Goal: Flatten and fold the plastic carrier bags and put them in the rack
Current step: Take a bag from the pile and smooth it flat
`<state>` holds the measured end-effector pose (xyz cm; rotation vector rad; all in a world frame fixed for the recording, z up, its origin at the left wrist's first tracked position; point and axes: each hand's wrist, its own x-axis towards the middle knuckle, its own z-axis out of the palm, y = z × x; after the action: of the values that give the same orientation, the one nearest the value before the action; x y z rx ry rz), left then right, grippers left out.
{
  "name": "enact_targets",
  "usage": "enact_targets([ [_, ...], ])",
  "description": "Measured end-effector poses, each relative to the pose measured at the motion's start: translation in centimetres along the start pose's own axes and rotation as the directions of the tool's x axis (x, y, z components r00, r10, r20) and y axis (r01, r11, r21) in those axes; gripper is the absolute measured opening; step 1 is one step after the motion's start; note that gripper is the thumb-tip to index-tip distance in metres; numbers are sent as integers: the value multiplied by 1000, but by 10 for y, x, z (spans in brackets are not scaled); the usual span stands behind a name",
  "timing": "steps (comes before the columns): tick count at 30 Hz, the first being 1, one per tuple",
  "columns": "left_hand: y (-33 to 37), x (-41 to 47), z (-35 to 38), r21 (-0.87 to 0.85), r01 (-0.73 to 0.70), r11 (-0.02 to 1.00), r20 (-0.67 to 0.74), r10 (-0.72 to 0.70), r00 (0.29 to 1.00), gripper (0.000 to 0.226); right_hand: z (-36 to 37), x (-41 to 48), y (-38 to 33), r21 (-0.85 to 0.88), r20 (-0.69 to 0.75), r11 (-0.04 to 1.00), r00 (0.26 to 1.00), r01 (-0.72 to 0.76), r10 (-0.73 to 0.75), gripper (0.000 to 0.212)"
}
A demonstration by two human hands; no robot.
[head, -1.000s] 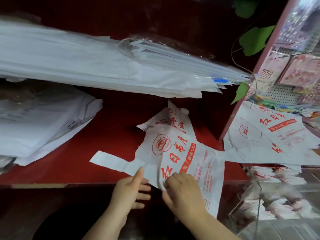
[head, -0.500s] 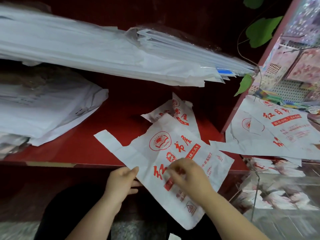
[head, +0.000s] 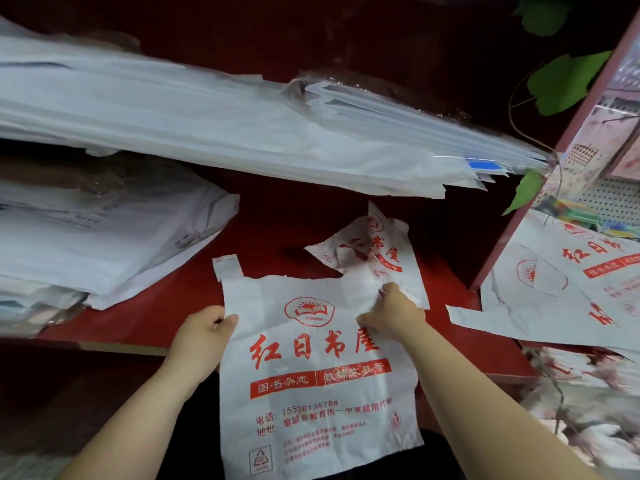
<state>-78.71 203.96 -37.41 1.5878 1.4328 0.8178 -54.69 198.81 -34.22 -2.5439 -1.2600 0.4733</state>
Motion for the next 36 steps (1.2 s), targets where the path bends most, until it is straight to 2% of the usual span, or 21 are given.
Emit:
enact_targets([
  [3,1,4,-1,-21,1,1000,-11,-2,1000,31,-1,-1,3,208,56,975,996,-80,69,56],
  [7,3,6,-5,-86,9,996,50,-5,999,28,-17,-15,22,397,181,913,983,-98,27,7],
  [8,4,5,-6,-110,19,994,75,-11,997,27,-21,-18,28,444,181,892,983,-78,-4,2],
  [12,11,0,-11,-251,90,964,206,-38,978,19,-26,-22,43,614,34,789,998,17,-48,22],
  [16,12,-5,-12,-229,89,969,367,1,930,8,-27,-26,44,694,47,720,996,22,-76,15],
  [20,16,-5,-13,-293,60,954,317,38,948,15,-29,-33,46,731,54,680,989,53,-135,16],
  [22,19,-6,-19,-325,12,946,280,84,956,19,-32,-39,49,809,50,585,982,67,-182,20],
  [24,26,-10,-27,-426,-8,905,263,132,956,28,-37,-46,54,890,57,451,969,59,-239,22],
  [26,36,-14,-36,-548,10,836,281,173,944,42,-42,-55,57,945,64,323,943,47,-325,6],
  [27,41,-18,-40,-587,5,810,303,213,929,37,-44,-60,58,962,55,269,930,48,-363,24],
  [28,46,-20,-44,-613,-20,790,329,278,902,21,-45,-62,62,965,66,258,915,42,-399,43],
  [29,51,-23,-48,-611,-49,790,358,331,873,10,-47,-64,63,962,81,272,911,36,-404,48],
  [30,52,-24,-51,-562,-87,823,393,358,847,21,-48,-66,65,958,86,286,916,32,-392,32],
  [31,53,-23,-53,-502,-124,856,430,371,823,27,-52,-70,65,957,84,287,922,31,-378,6],
  [33,55,-22,-56,-435,-130,891,477,351,806,29,-57,-71,67,945,70,322,931,53,-359,24],
  [36,62,-23,-58,-426,-92,900,507,322,800,21,-62,-77,67,923,55,373,926,96,-374,16],
])
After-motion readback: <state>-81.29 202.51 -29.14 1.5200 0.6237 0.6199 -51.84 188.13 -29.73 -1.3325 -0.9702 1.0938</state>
